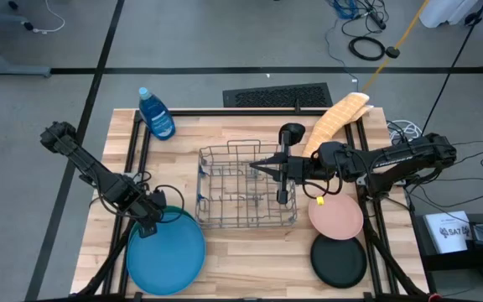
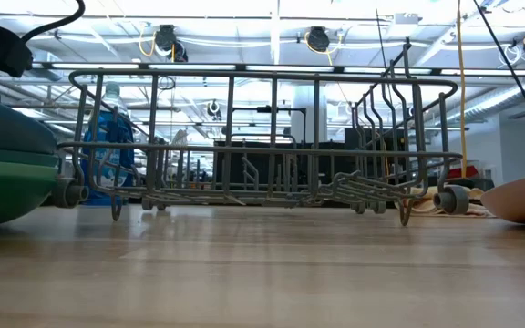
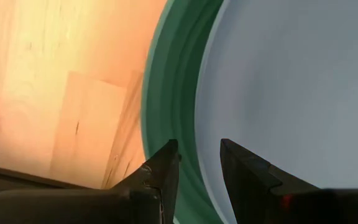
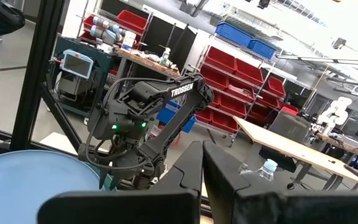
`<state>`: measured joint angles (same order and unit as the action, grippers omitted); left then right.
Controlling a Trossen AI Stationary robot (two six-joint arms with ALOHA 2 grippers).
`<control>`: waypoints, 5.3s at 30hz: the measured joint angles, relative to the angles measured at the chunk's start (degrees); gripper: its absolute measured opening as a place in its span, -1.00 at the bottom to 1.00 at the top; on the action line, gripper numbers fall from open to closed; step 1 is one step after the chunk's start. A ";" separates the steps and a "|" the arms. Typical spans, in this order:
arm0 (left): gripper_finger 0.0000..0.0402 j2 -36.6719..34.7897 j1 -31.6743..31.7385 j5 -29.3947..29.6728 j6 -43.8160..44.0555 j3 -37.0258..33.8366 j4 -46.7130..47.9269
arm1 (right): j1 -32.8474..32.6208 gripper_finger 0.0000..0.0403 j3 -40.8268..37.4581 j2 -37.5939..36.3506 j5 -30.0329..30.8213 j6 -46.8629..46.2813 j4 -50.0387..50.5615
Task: Sort dishes
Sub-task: Put the blue plate into the dish rack
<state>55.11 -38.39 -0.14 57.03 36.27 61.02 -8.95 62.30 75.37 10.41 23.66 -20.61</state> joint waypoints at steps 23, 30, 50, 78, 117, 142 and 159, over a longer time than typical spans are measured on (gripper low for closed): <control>-0.41 0.00 0.00 1.87 -0.43 0.00 -3.36 | 0.00 -0.96 0.00 0.00 -0.02 0.01 -0.11; -0.41 0.00 0.00 2.43 -0.41 0.00 -3.55 | -0.04 -0.96 0.00 0.00 -0.04 0.02 -0.27; -0.11 0.00 0.00 3.44 -0.39 -0.04 -2.79 | -0.14 -0.96 0.00 0.00 -0.06 0.01 -0.62; -0.11 5.21 0.00 2.14 -0.51 -0.20 -5.39 | -0.15 -0.96 -0.02 0.00 -0.30 -0.20 -0.95; -0.99 10.58 0.00 5.68 -3.80 -0.20 -8.03 | -0.22 -0.96 -0.02 0.00 -0.24 -0.44 -0.97; -1.00 10.47 0.02 8.23 -5.55 -0.14 -7.74 | -3.30 -0.96 -0.11 14.49 -11.38 8.50 -6.44; -1.00 10.36 0.07 13.02 -6.99 9.59 6.25 | -3.36 -0.96 -0.09 14.56 -10.79 8.60 -4.10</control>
<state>65.47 -38.33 12.87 50.04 45.86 67.27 -12.31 62.22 89.93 -0.38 32.26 -24.71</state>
